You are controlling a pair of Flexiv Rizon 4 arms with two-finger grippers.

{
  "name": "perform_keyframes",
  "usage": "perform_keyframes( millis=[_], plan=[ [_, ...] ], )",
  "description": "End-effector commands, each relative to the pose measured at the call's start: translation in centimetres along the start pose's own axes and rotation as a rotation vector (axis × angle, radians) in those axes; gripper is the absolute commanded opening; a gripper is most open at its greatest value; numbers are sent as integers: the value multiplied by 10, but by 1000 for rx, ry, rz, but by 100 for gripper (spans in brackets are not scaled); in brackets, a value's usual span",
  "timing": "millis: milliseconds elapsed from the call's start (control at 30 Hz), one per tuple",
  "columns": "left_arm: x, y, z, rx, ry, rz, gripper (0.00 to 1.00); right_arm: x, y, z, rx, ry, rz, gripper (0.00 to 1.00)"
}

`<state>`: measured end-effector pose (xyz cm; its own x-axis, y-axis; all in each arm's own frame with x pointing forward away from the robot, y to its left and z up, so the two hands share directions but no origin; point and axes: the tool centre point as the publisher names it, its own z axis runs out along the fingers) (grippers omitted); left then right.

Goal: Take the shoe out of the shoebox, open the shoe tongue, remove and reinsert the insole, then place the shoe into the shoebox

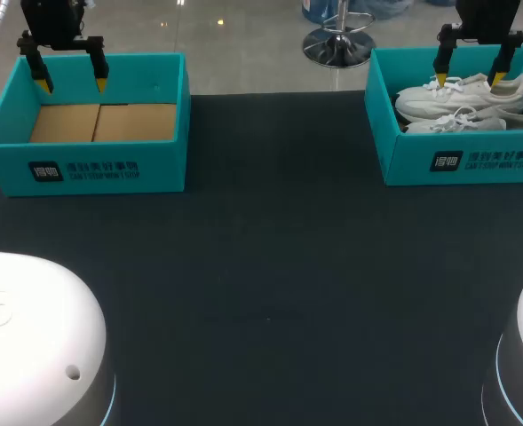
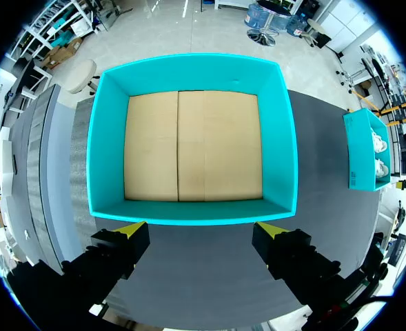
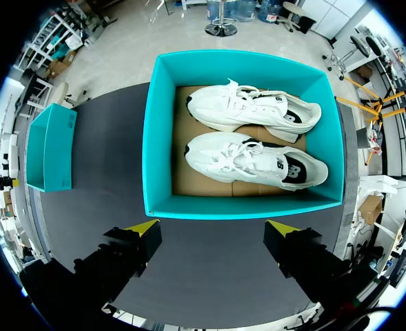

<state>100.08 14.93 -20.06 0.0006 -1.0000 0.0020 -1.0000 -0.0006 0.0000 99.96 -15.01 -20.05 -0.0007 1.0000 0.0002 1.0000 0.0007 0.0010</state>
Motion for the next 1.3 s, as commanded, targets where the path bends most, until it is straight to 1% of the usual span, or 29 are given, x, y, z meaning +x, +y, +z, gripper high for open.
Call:
perform_keyframes(
  millis=[33,767,833,1033,1067,1133,1300],
  plan=[
    [0,0,0,0,-1,0,100,0,0,0,0,0,0,100],
    [0,0,0,0,-1,0,100,0,0,0,0,0,0,100],
    [0,0,0,0,-1,0,100,-16,0,5,-28,11,12,100],
    [0,0,0,0,-1,0,100,-72,-1,23,-44,-68,40,100],
    [0,0,0,0,-1,0,100,-81,-1,26,-26,-83,42,100],
    [0,0,0,0,-1,0,100,-99,0,31,-22,-95,51,100],
    [0,0,0,0,-1,0,100,-133,3,43,-4,-134,36,100]
  ],
)
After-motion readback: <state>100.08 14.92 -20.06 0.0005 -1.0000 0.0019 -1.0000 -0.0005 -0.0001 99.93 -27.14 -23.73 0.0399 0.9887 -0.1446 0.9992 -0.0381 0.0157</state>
